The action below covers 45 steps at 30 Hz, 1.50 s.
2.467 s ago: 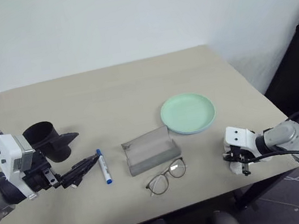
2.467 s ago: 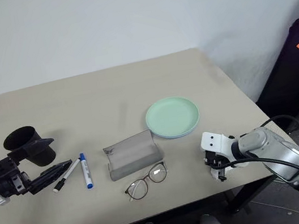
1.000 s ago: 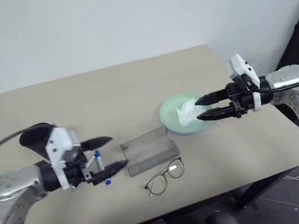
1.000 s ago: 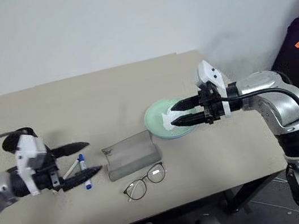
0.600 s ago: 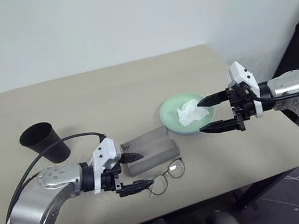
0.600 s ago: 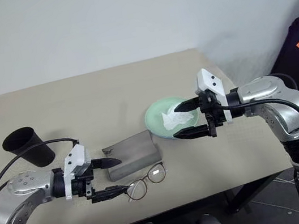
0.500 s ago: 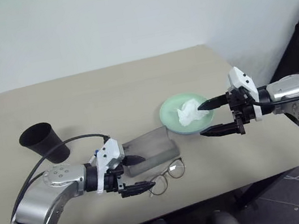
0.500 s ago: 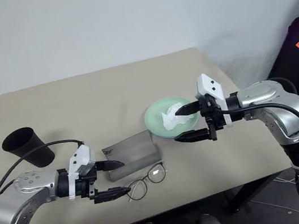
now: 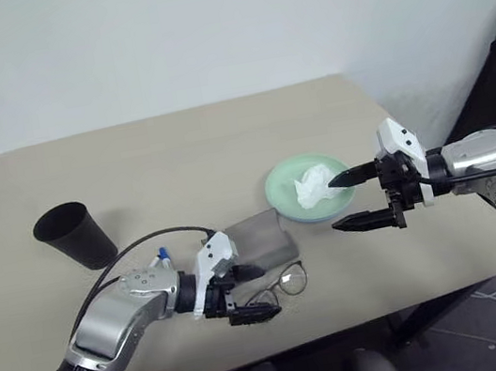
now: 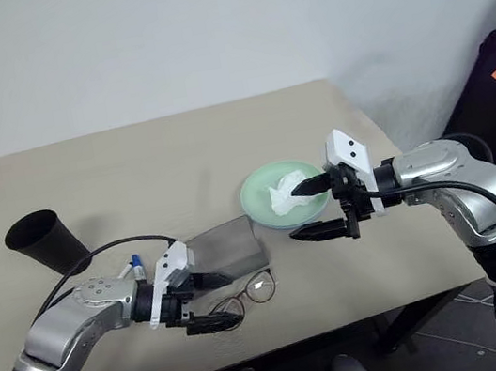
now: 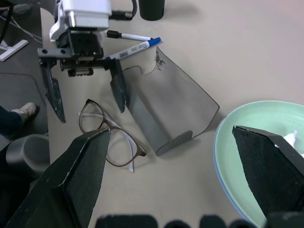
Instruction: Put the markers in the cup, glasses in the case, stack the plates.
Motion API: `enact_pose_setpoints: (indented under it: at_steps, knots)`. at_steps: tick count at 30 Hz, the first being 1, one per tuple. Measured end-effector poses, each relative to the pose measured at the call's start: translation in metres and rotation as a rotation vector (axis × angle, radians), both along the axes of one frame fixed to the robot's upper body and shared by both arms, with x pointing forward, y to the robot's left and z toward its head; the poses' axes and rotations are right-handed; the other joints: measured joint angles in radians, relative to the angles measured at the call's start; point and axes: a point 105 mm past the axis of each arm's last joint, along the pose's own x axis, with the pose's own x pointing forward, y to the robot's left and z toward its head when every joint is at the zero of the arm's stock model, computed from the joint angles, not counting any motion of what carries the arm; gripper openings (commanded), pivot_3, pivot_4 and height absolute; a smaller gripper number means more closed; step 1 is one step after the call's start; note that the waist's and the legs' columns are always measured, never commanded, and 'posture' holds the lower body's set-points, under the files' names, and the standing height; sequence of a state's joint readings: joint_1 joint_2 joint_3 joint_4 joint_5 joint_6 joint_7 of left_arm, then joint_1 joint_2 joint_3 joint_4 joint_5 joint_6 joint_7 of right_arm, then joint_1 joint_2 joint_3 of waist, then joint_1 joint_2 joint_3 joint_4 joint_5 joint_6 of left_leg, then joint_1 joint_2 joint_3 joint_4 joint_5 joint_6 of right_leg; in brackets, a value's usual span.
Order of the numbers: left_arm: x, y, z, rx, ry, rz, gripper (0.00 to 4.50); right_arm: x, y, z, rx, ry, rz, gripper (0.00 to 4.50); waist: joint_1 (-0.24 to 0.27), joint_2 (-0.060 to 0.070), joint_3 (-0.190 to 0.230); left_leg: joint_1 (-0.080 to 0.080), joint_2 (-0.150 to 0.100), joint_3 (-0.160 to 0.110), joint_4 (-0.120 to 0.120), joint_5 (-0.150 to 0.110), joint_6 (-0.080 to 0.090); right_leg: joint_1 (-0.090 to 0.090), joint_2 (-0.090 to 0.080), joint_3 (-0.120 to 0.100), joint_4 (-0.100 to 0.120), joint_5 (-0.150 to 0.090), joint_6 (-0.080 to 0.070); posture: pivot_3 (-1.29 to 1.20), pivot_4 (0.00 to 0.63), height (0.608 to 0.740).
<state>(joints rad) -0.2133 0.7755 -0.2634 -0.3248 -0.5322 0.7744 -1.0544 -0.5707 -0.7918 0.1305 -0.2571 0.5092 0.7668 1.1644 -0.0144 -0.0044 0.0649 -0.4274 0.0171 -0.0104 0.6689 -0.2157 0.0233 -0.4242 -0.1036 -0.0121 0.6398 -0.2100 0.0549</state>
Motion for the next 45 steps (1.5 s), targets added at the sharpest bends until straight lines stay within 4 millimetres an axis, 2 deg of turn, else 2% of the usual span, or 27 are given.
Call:
enact_pose_setpoints:
  at_steps: [8,9,11,19,20,22,32,36,38,41,45]
  knots:
    - [0.004,-0.014,-0.003,-0.020,-0.001,-0.016,4.50,-0.001,0.000,-0.003,-0.002,0.002,-0.010,4.47,0.001,0.000,0.000,0.000,0.000,0.000,0.000,0.000,0.000,0.000,0.000,0.000,0.000,0.000,0.000,0.00,0.000,0.704]
    - [0.004,-0.016,-0.004,-0.024,0.000,-0.016,4.31,0.000,0.000,-0.004,-0.002,0.002,-0.013,4.49,0.001,0.000,0.000,0.000,0.000,0.000,0.000,0.000,0.000,0.000,0.000,0.000,0.000,0.000,0.000,0.00,0.000,0.704]
    - [0.005,-0.018,-0.005,-0.023,0.002,-0.015,3.86,0.000,0.001,-0.004,0.001,0.002,-0.019,4.50,0.001,0.000,0.000,0.000,0.000,0.000,0.000,0.000,0.000,0.000,0.000,0.000,0.000,0.000,0.000,0.00,0.000,0.704]
    - [0.009,-0.017,-0.013,0.018,-0.002,-0.004,1.02,-0.001,0.006,-0.007,0.011,-0.006,-0.025,4.50,0.002,0.000,0.000,0.000,0.000,-0.001,0.001,0.000,0.000,0.000,0.000,0.000,0.000,0.000,0.000,0.00,0.000,0.704]
    - [0.010,-0.017,-0.013,0.020,-0.006,-0.003,0.56,-0.001,0.006,-0.007,0.011,-0.008,-0.027,4.50,0.002,0.000,0.000,0.000,0.000,0.000,0.001,0.000,0.000,0.000,0.000,0.000,0.000,0.000,0.000,0.00,0.000,0.704]
    - [0.011,-0.018,-0.013,0.012,-0.009,-0.006,0.02,-0.001,0.006,-0.007,0.011,-0.010,-0.032,4.50,0.002,0.000,0.000,0.000,0.000,-0.001,0.001,0.000,0.000,0.000,0.000,0.000,0.000,0.000,0.000,0.00,0.000,0.704]
    - [0.009,-0.024,-0.007,-0.022,-0.001,-0.038,0.02,-0.001,0.009,-0.007,0.014,-0.015,-0.030,4.50,0.003,0.000,0.000,0.000,0.000,-0.001,0.002,0.000,0.001,0.001,0.000,0.000,0.000,0.000,0.000,0.00,0.000,0.704]
    - [0.013,-0.024,0.016,-0.099,0.002,-0.051,0.02,-0.001,0.009,-0.007,0.012,-0.012,-0.026,4.50,0.003,0.000,0.000,0.000,0.000,-0.001,0.002,0.000,0.001,0.001,0.000,0.000,0.000,0.000,0.000,0.00,0.000,0.704]
    - [0.024,-0.023,0.035,-0.136,-0.041,-0.049,0.02,-0.002,0.010,-0.008,0.011,-0.011,-0.023,4.50,0.004,0.000,0.000,0.000,0.000,-0.001,0.002,0.000,0.001,0.001,0.000,0.000,0.000,0.000,0.000,0.00,0.000,0.704]
    - [0.054,-0.008,0.055,-0.137,-0.116,0.020,0.02,-0.002,0.011,-0.008,0.010,-0.008,-0.016,4.50,0.004,0.000,0.000,0.000,-0.001,-0.001,0.003,0.000,0.001,0.001,0.000,0.000,0.000,0.000,0.000,0.00,0.000,0.704]
    - [0.077,0.016,0.047,-0.084,-0.131,0.098,0.02,-0.002,0.015,-0.011,0.014,0.001,-0.006,4.50,0.003,0.000,0.000,0.000,-0.001,-0.001,0.002,0.000,0.001,0.001,0.000,0.000,0.000,0.001,0.002,0.00,0.000,0.704]
